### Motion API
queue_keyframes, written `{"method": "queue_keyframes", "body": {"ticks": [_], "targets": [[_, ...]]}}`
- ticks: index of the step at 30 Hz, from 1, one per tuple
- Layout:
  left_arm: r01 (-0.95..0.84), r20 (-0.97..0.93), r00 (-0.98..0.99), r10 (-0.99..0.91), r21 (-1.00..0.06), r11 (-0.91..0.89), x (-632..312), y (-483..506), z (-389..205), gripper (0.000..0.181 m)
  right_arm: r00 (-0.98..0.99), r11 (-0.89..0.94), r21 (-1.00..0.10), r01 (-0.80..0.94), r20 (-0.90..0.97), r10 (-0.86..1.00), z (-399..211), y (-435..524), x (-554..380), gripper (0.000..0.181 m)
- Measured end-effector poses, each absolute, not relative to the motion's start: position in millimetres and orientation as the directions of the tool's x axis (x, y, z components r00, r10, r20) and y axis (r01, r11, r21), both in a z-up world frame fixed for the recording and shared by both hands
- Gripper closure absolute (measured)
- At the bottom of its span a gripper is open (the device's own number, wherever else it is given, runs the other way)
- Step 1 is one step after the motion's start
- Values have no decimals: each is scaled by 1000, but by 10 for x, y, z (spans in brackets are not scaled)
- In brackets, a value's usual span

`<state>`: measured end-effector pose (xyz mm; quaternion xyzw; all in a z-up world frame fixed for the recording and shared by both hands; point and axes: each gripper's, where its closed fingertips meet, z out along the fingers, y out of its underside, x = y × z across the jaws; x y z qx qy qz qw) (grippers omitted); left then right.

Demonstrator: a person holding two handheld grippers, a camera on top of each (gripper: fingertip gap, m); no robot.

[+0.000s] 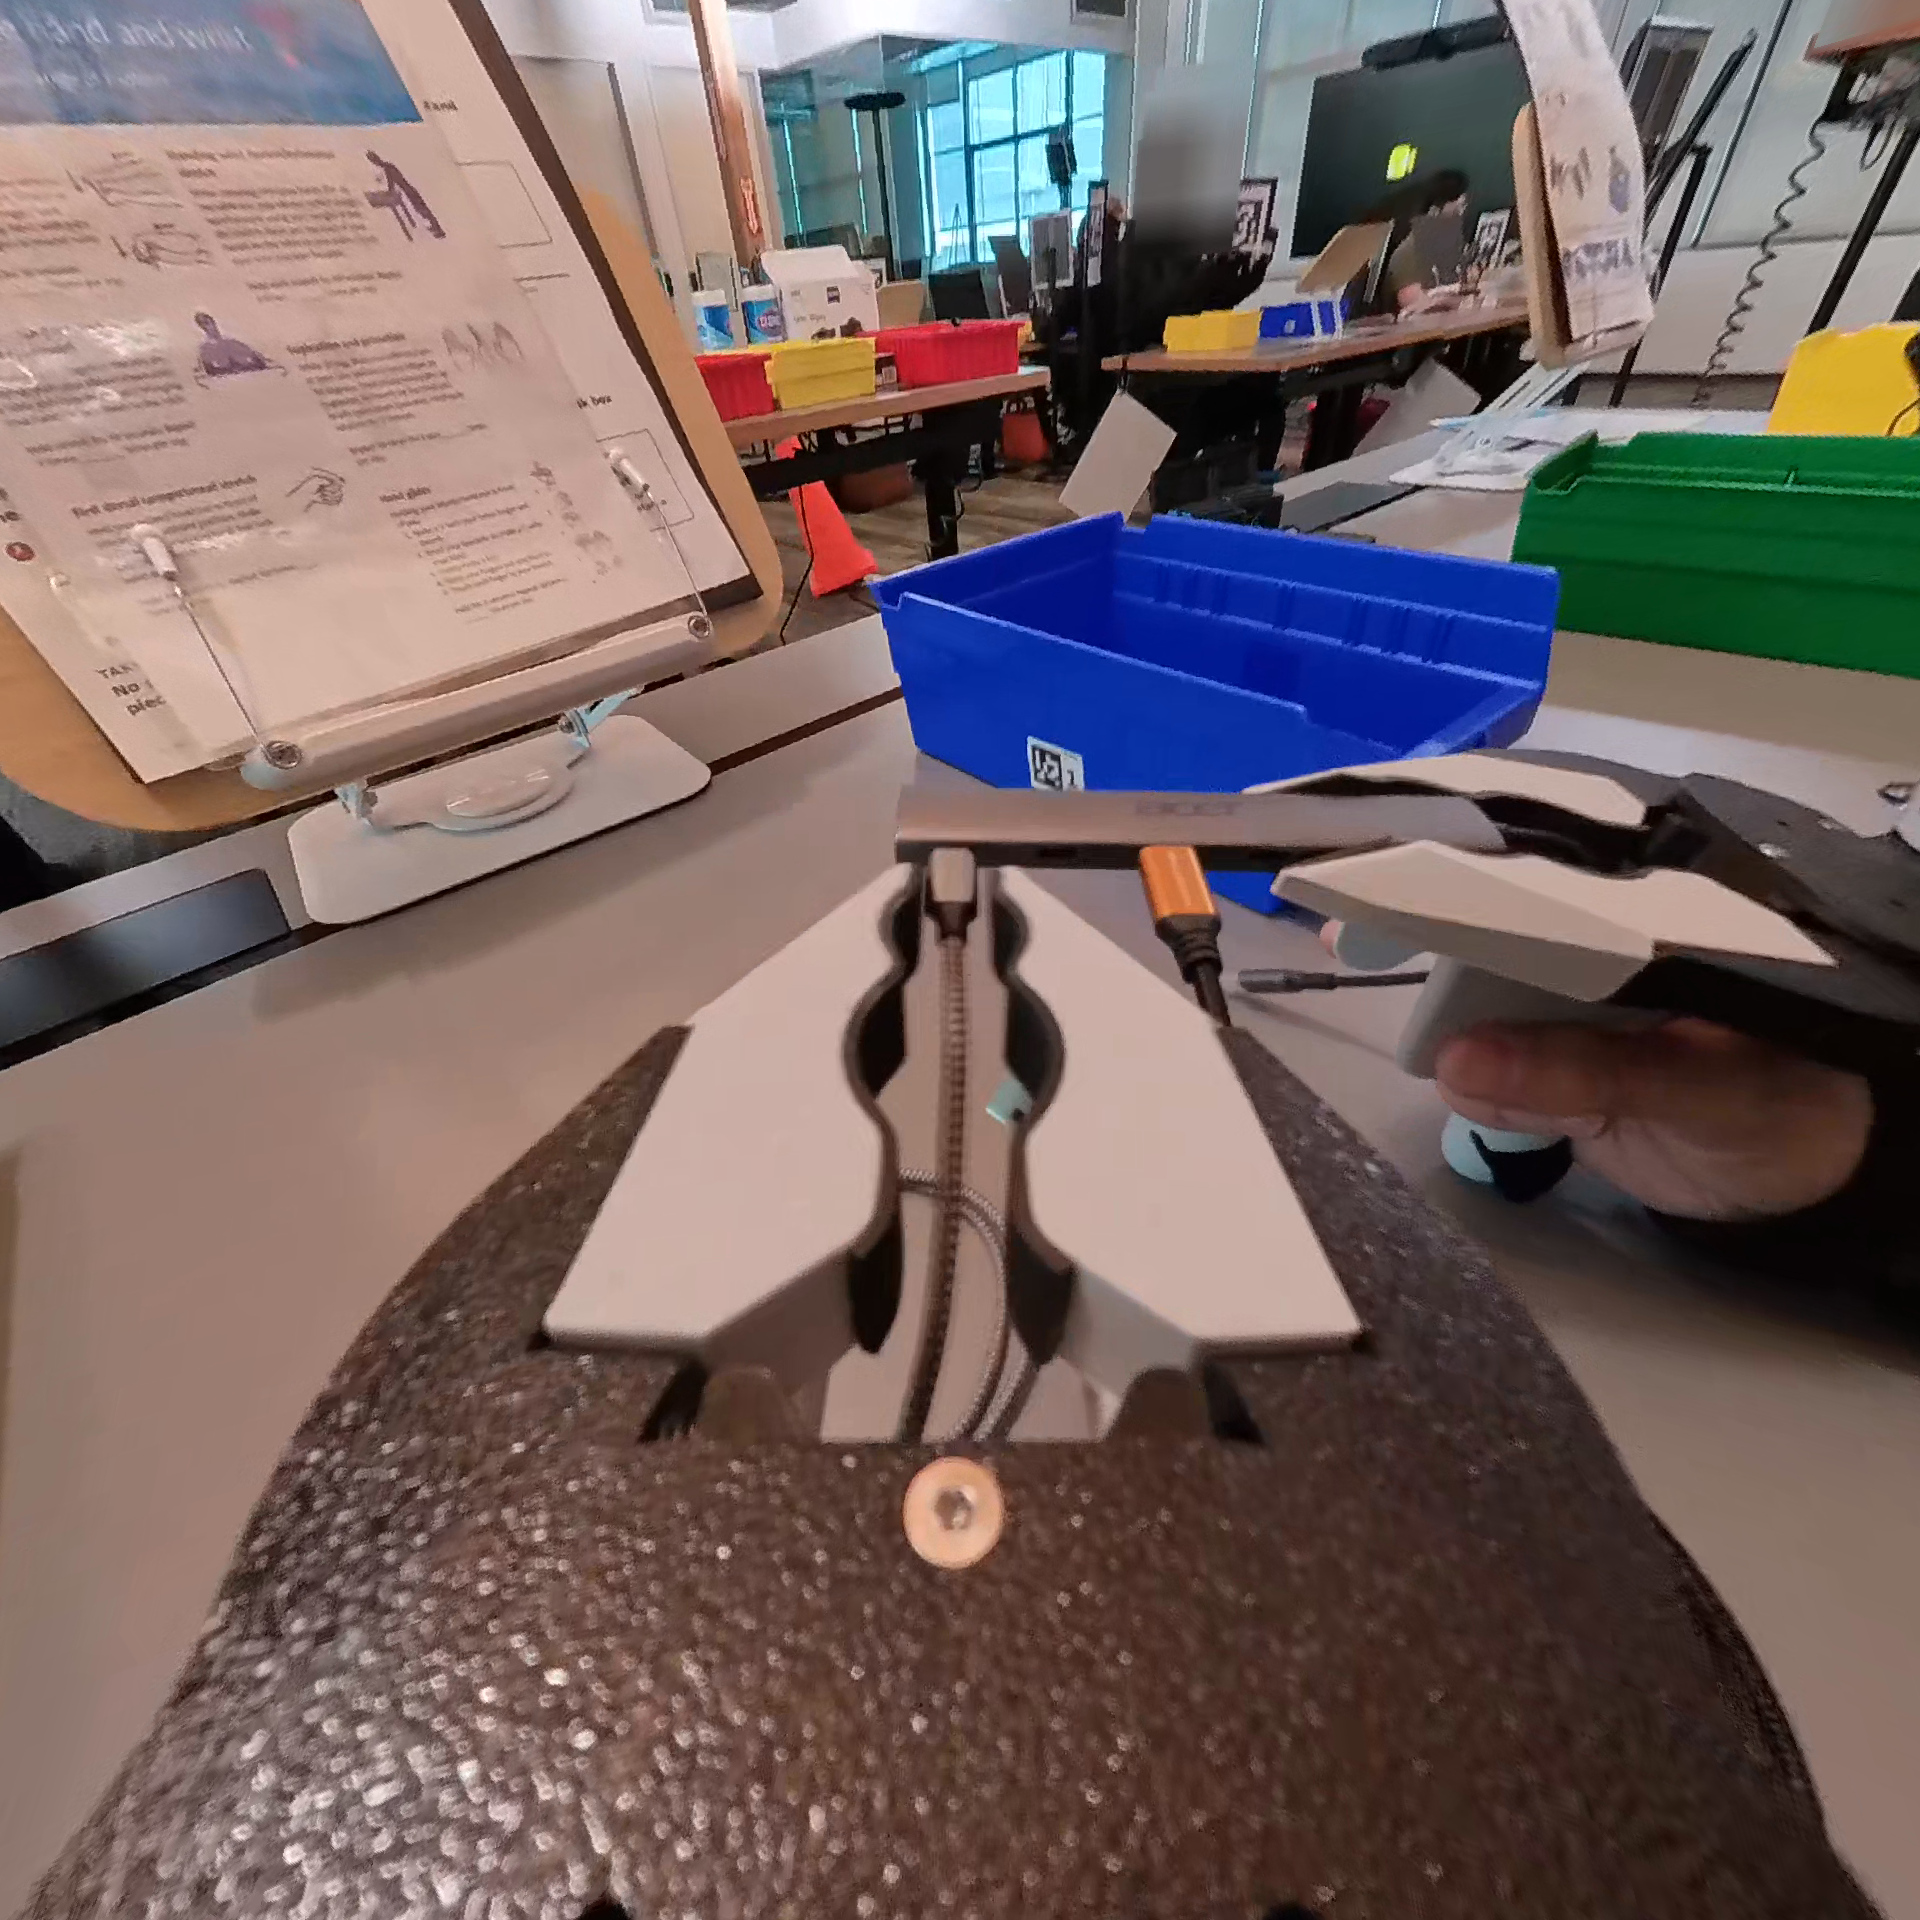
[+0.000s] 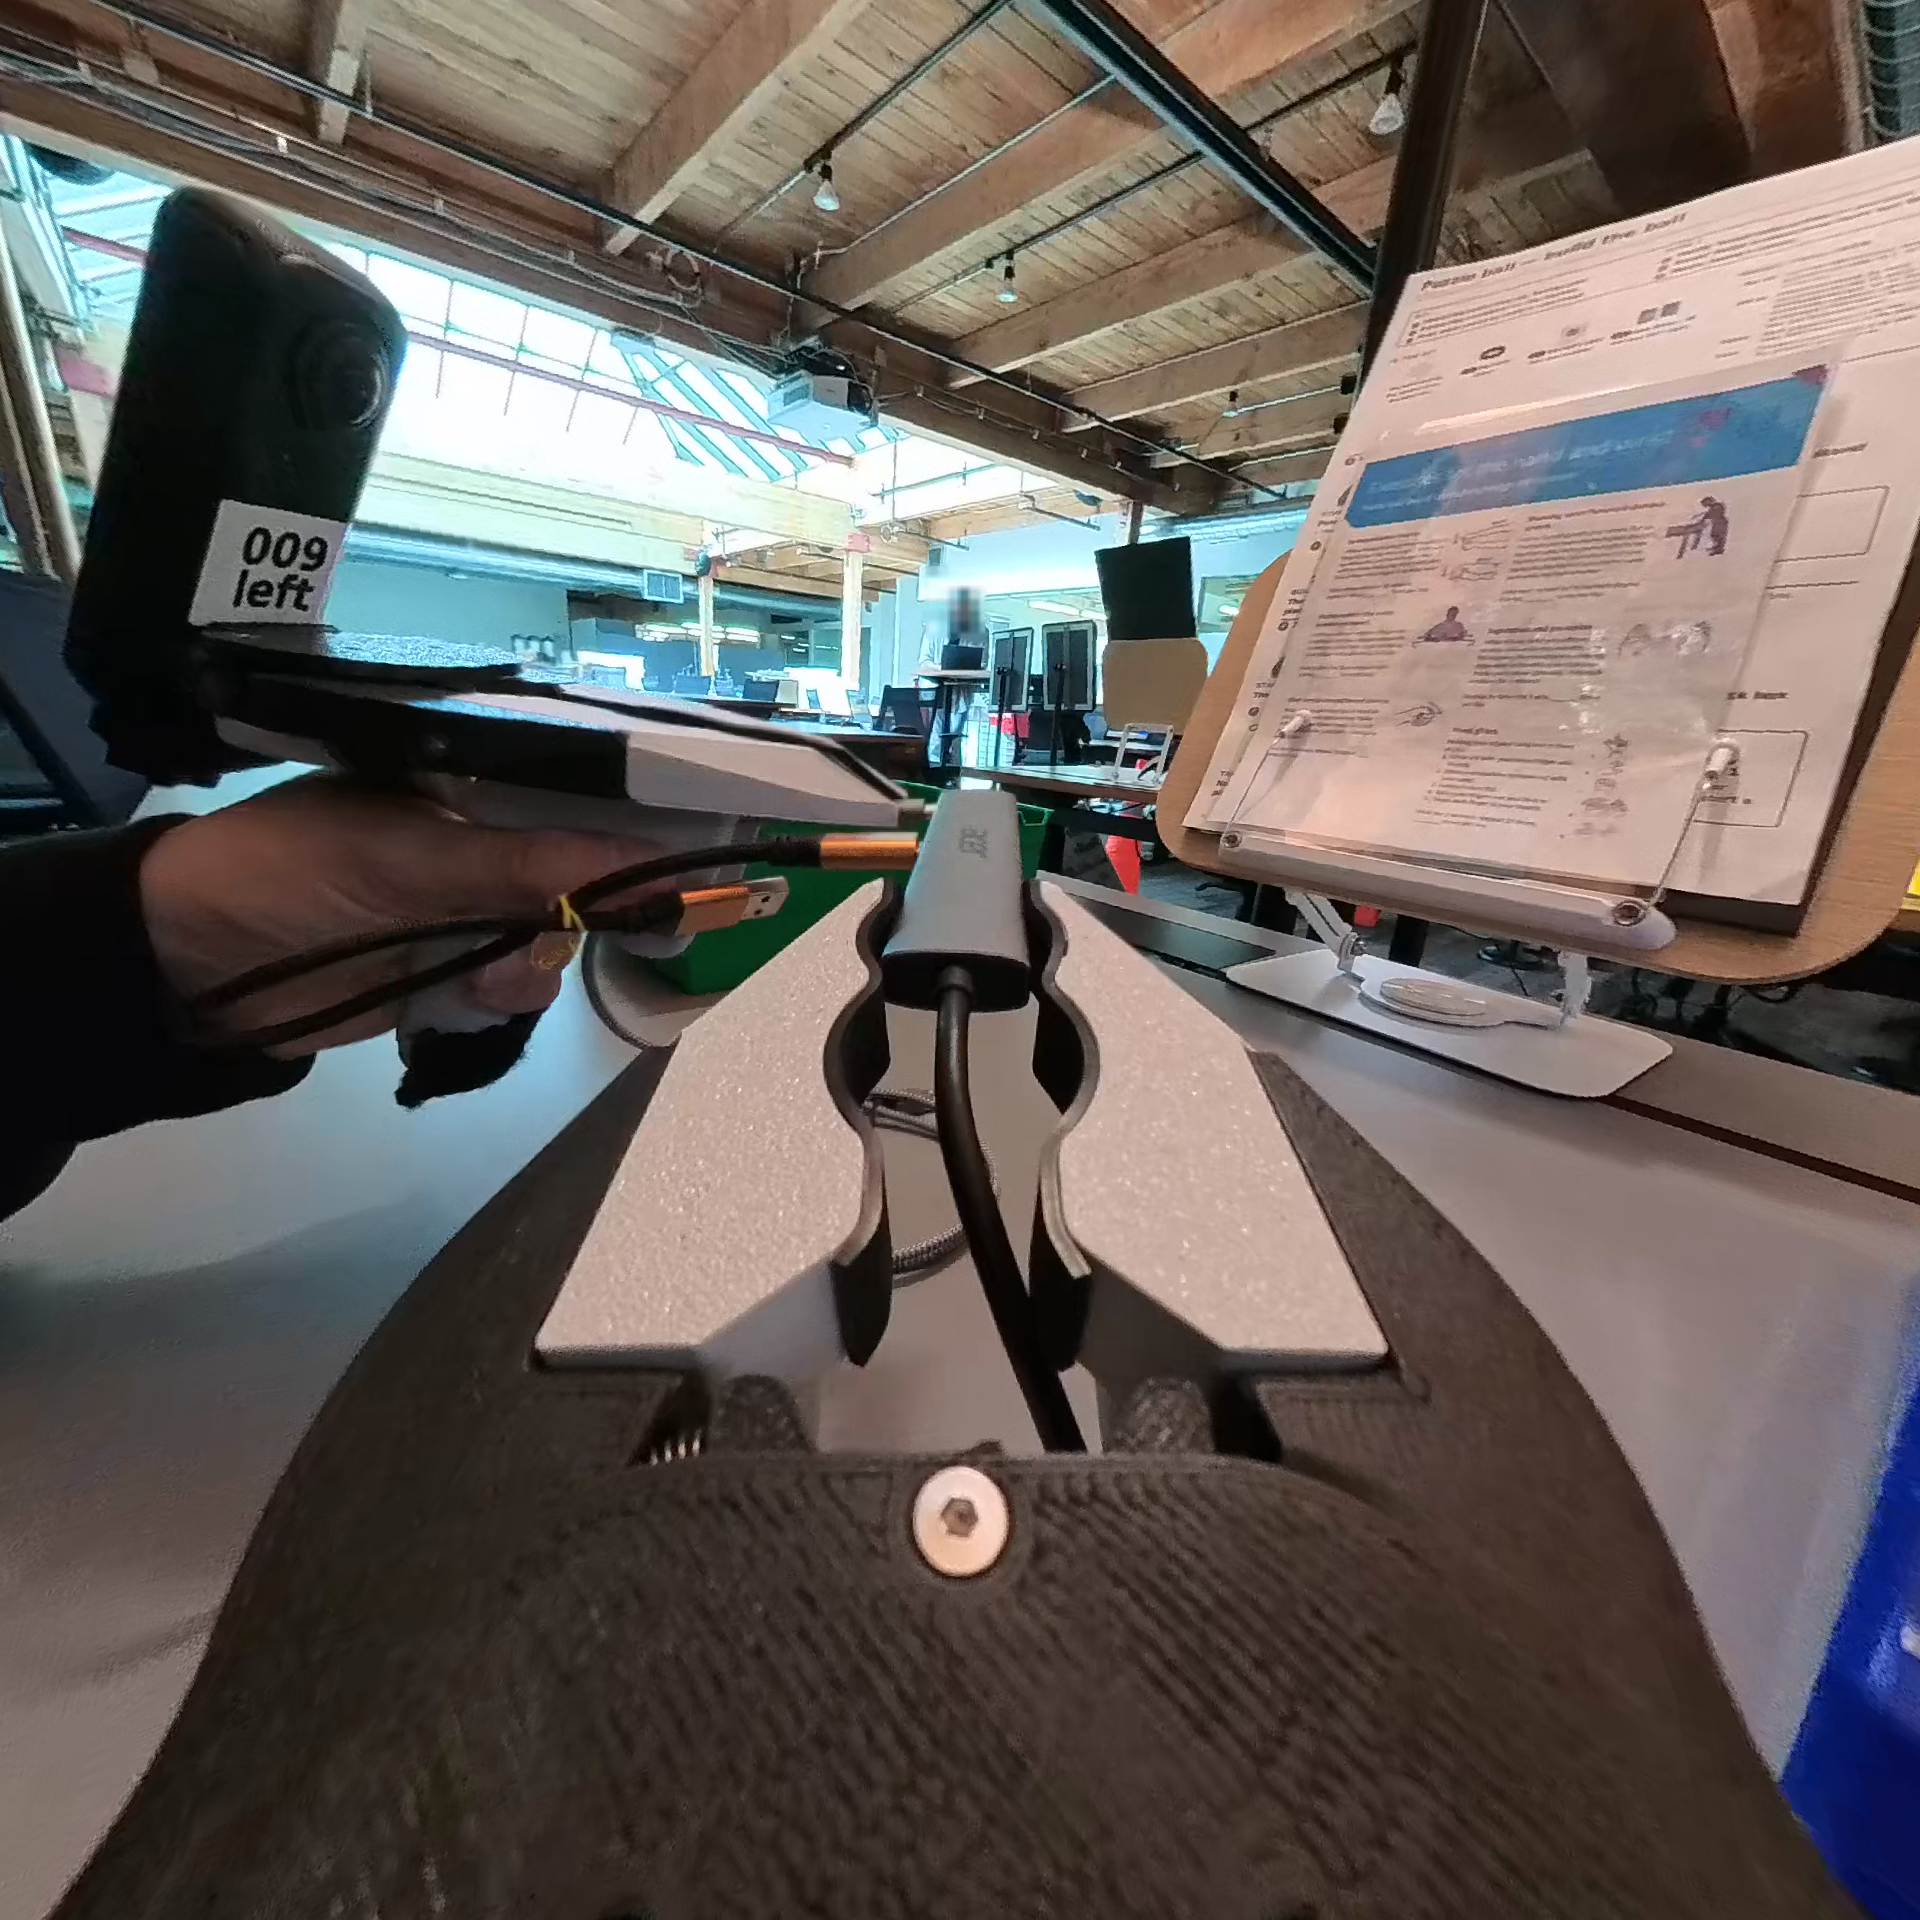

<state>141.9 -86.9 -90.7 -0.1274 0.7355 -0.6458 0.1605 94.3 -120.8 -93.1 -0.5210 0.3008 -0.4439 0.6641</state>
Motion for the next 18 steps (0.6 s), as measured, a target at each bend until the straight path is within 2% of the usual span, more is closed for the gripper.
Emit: {"method": "queue_keyframes", "body": {"ticks": [4, 7, 9, 18], "targets": [[17, -80, -913, -401, -987, 157, 1432, -871, -916, 174, 423, 70, -958, 277, 56, -904, -923, -1214, 945, 160], [30, -100, -906, -412, -985, 172, 1437, -862, -929, 167, 415, 81, -958, 276, 42, -909, -920, -1251, 953, 160], [39, -103, -904, -415, -986, 160, 1424, -860, -913, 174, 429, 90, -958, 273, 37, -903, -921, -1239, 949, 159], [108, -176, -883, -436, -978, 177, 1414, -880, -884, 174, 462, 131, -953, 274, 11, -887, -901, -1252, 925, 158]]}}
